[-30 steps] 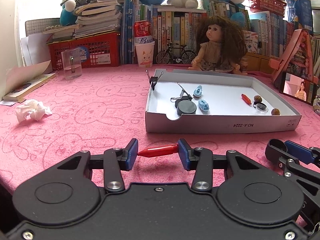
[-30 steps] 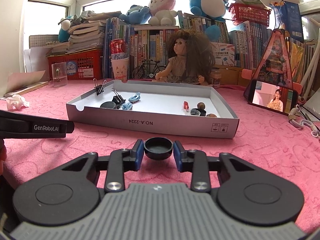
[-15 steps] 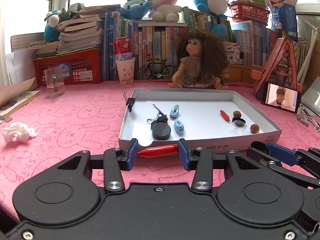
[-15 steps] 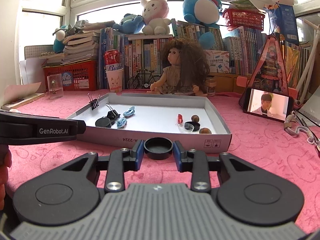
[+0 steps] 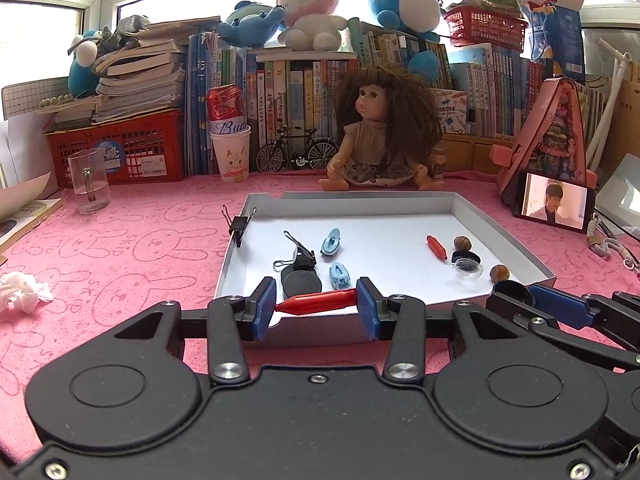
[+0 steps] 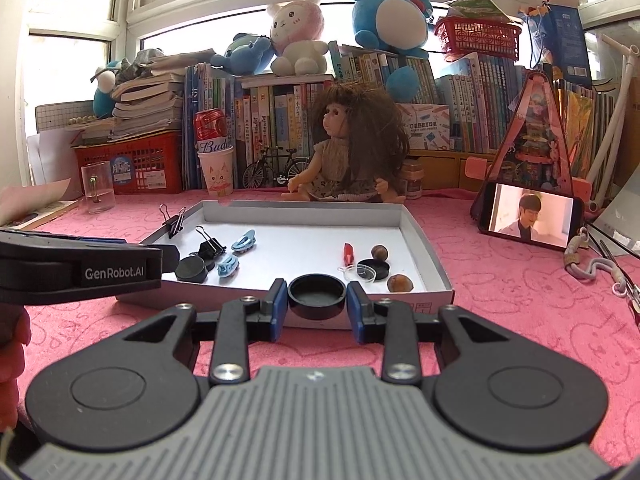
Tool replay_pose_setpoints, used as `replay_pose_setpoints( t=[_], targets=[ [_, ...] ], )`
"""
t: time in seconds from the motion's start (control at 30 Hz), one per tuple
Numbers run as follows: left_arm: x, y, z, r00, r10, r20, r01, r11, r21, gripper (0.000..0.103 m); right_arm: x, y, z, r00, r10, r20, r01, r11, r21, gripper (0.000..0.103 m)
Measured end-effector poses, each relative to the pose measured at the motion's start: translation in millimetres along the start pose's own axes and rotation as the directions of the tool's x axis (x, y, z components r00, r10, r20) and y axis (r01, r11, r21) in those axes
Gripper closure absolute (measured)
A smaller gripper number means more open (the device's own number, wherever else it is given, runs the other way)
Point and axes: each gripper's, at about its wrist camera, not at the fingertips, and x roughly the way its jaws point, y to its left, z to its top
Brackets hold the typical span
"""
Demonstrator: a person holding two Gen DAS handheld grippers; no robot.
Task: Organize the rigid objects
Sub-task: 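Carry the red crayon with the left gripper while the right gripper carries the black lid into the tray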
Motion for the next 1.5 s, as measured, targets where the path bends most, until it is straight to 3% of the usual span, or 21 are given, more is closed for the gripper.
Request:
replay_pose_setpoints(
  t=[1.5],
  targets=[
    [79.2,5.8,42.0,0.998,-0.055,0.002,0.055,0.998,-0.018,0.062,65.4,-25.6,36.6,0.999,-0.046,-0.023,0.047,0.995,0.087,0.066]
  ],
)
